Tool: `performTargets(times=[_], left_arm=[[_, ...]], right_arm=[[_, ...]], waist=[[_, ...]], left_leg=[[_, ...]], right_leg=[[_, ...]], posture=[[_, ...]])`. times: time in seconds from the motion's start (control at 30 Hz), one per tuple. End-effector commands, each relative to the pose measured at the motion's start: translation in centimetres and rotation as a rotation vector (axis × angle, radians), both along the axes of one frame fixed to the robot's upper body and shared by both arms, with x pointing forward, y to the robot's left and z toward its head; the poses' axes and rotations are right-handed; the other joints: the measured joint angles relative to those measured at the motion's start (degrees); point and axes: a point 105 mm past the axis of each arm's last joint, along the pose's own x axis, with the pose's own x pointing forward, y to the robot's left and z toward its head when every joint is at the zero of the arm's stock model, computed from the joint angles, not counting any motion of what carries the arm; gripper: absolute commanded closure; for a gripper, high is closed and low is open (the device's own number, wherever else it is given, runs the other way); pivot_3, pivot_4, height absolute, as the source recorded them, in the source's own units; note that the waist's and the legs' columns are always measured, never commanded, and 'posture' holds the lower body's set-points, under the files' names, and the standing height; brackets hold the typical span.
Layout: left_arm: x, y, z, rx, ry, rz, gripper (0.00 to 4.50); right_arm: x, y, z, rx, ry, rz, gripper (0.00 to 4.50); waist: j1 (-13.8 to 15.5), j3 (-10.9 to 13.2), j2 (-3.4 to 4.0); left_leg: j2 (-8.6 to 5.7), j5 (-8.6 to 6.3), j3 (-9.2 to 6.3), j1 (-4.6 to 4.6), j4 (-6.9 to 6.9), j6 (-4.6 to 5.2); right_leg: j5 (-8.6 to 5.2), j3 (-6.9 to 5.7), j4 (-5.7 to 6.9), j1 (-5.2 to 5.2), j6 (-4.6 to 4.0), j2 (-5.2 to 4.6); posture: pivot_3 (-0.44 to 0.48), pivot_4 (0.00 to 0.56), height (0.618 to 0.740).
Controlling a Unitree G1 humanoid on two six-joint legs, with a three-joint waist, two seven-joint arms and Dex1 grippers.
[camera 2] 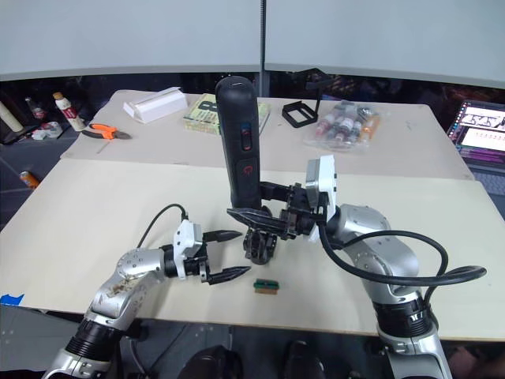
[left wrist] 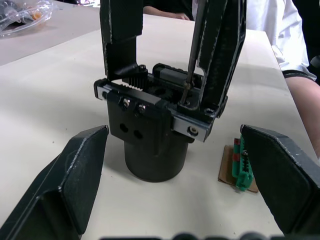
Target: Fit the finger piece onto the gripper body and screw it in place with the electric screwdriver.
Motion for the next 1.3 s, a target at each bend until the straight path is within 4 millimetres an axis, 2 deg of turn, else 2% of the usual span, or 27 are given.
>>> performTargets(times=[0.03, 1.3], left_arm=[[-0.13, -0.51, 1.03, -0.011, -0.038, -0.027, 0.0], [-0.43, -0.55, 0.31, -0.007, -0.02, -0.038, 0.0]], right_arm=[[-0.97, 0.12, 1.16, 0.024, -0.068, 0.022, 2.58], [-1.02, -0.37, 1.24, 0.015, -0.052, 0.016, 2.58]], waist=[[0.0, 0.0, 0.0], [0.0, 0.0, 0.0]], left_leg=[[0.0, 0.0, 0.0, 0.0, 0.0, 0.0], [0.0, 0.0, 0.0, 0.0, 0.0, 0.0]], right_leg=[[0.0, 0.0, 0.0, 0.0, 0.0, 0.0], [0.0, 0.0, -0.01, 0.0, 0.0, 0.0]], posture=[[0.0, 0.15, 0.74], [0.0, 0.15, 0.74]])
